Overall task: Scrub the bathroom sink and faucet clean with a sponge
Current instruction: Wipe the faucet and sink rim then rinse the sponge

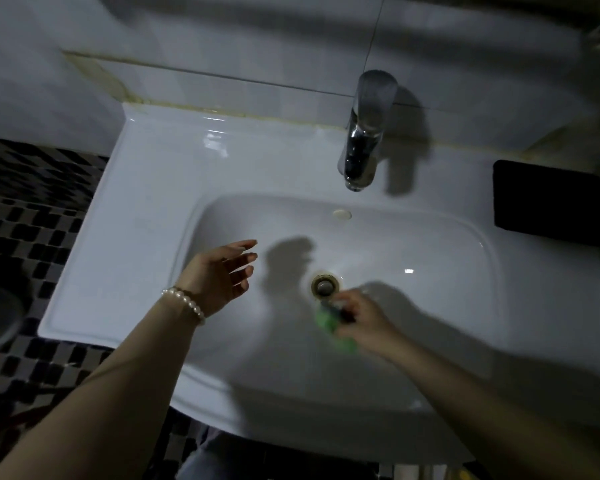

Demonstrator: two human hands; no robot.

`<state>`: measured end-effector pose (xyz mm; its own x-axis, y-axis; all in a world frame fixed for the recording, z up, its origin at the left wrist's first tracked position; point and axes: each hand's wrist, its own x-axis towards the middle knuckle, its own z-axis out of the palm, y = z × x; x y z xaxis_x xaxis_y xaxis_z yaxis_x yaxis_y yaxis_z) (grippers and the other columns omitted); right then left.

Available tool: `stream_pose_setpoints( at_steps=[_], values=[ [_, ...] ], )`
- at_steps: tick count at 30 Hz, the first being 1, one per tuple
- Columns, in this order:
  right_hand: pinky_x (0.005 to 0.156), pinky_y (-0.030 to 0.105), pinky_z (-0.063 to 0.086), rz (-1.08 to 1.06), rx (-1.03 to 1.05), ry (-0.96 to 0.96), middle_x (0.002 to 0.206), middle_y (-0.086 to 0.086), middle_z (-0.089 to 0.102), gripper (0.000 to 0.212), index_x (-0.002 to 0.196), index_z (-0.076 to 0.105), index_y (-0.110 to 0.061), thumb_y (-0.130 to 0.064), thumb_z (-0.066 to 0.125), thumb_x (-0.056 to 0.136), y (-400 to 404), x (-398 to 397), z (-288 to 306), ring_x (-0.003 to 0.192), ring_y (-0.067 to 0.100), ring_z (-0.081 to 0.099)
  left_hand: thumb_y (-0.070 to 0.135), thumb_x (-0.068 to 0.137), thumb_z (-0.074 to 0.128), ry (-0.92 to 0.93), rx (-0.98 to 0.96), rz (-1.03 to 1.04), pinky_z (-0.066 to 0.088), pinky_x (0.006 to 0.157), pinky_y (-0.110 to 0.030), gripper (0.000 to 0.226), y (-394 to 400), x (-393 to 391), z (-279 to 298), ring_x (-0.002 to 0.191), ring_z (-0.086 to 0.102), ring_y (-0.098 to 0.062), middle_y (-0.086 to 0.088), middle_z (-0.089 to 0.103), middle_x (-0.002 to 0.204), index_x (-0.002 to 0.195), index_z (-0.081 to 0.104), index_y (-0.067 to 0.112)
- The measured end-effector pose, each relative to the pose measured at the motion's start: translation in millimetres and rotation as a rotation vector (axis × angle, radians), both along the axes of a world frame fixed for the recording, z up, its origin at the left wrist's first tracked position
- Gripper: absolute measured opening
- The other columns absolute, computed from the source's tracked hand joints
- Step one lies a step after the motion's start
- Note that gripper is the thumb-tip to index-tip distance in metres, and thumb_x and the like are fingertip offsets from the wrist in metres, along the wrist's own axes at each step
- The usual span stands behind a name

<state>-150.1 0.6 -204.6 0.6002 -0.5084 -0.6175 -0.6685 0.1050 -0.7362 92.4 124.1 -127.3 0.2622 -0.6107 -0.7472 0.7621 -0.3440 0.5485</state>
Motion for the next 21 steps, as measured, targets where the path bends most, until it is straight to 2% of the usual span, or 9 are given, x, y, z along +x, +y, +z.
stream_pose_setpoints(
  at_steps=[2, 4, 6, 8, 10, 12, 15, 17, 21],
  values=[
    [0.056, 0.026, 0.048, -0.563, -0.236, -0.063, 0.078, 0.005, 0.063, 0.034, 0.082, 0.056, -0.02, 0.001, 0.076, 0.066, -12.1, 14.4, 4.4, 0.065, 0.016, 0.06, 0.018, 0.066, 0.058, 0.004, -0.012, 0.017, 0.045, 0.057, -0.023, 0.03, 1.8, 3.2, 0.7, 0.063, 0.059, -0.013, -0.001, 0.067, 0.081, 0.092, 0.073, 0.016],
    [0.063, 0.026, 0.048, -0.982, -0.436, -0.034, 0.092, 0.014, 0.064, 0.03, 0.09, 0.055, -0.009, -0.006, 0.076, 0.069, -32.4, 24.5, 4.8, 0.077, 0.024, 0.064, 0.018, 0.066, 0.058, 0.011, -0.023, 0.031, 0.044, 0.058, -0.024, 0.031, 3.3, 4.6, 0.5, 0.064, 0.059, -0.014, -0.001, 0.067, 0.081, 0.093, 0.073, 0.015],
    [0.073, 0.028, 0.053, -1.317, -0.445, -0.053, 0.102, 0.017, 0.062, 0.035, 0.093, 0.048, -0.007, -0.007, 0.074, 0.071, -51.2, 40.3, 0.6, 0.089, 0.03, 0.064, 0.019, 0.066, 0.058, 0.015, -0.024, 0.038, 0.044, 0.059, -0.024, 0.032, 4.5, 5.2, 1.0, 0.065, 0.059, -0.014, -0.001, 0.067, 0.081, 0.094, 0.072, 0.015],
    [0.076, 0.035, 0.056, -1.442, -0.357, -0.132, 0.094, 0.012, 0.062, 0.036, 0.087, 0.043, -0.012, -0.006, 0.073, 0.069, -60.9, 65.5, -4.9, 0.085, 0.027, 0.063, 0.019, 0.067, 0.057, 0.014, -0.02, 0.038, 0.043, 0.059, -0.024, 0.032, 6.1, 6.8, 2.3, 0.066, 0.058, -0.014, -0.001, 0.066, 0.081, 0.096, 0.07, 0.015],
    [0.076, 0.038, 0.056, -1.321, -0.309, -0.106, 0.083, 0.006, 0.06, 0.029, 0.082, 0.046, -0.014, -0.007, 0.07, 0.068, -59.1, 95.3, -12.6, 0.082, 0.027, 0.063, 0.019, 0.068, 0.057, 0.011, -0.024, 0.044, 0.043, 0.061, -0.025, 0.032, 10.7, 10.5, 4.1, 0.067, 0.058, -0.014, -0.001, 0.066, 0.082, 0.097, 0.07, 0.015],
    [0.081, 0.04, 0.054, -1.031, -0.252, 0.018, 0.095, 0.014, 0.064, 0.028, 0.095, 0.055, -0.009, -0.011, 0.069, 0.071, -44.7, 121.6, -21.0, 0.091, 0.032, 0.063, 0.019, 0.068, 0.057, 0.007, -0.031, 0.053, 0.043, 0.062, -0.025, 0.032, 16.3, 15.0, 5.1, 0.068, 0.058, -0.014, -0.001, 0.066, 0.083, 0.098, 0.07, 0.015],
    [0.09, 0.039, 0.048, -0.277, -0.212, 0.157, 0.121, 0.018, 0.053, 0.049, 0.118, 0.053, -0.012, -0.018, 0.07, 0.073, 2.8, 143.9, -33.0, 0.108, 0.034, 0.053, 0.019, 0.069, 0.057, 0.003, -0.04, 0.066, 0.044, 0.06, -0.025, 0.032, 21.5, 21.7, 4.5, 0.067, 0.058, -0.015, -0.001, 0.066, 0.083, 0.098, 0.07, 0.014],
    [0.1, 0.042, 0.042, 0.278, -0.326, 0.25, 0.132, 0.016, 0.039, 0.06, 0.129, 0.044, -0.016, -0.026, 0.07, 0.076, 45.0, 145.4, -33.7, 0.118, 0.035, 0.041, 0.019, 0.068, 0.057, 0.007, -0.04, 0.067, 0.045, 0.06, -0.025, 0.032, 22.4, 23.5, 3.1, 0.067, 0.058, -0.015, -0.001, 0.066, 0.083, 0.098, 0.07, 0.014],
    [0.093, 0.04, 0.039, 0.763, -0.481, 0.127, 0.128, 0.012, 0.034, 0.055, 0.132, 0.038, -0.021, -0.017, 0.062, 0.082, 77.6, 111.6, -19.2, 0.116, 0.033, 0.035, 0.019, 0.068, 0.059, 0.025, -0.045, 0.048, 0.045, 0.06, -0.025, 0.03, 21.9, 20.7, -2.2, 0.067, 0.059, -0.015, -0.002, 0.066, 0.083, 0.095, 0.072, 0.015]
  ],
)
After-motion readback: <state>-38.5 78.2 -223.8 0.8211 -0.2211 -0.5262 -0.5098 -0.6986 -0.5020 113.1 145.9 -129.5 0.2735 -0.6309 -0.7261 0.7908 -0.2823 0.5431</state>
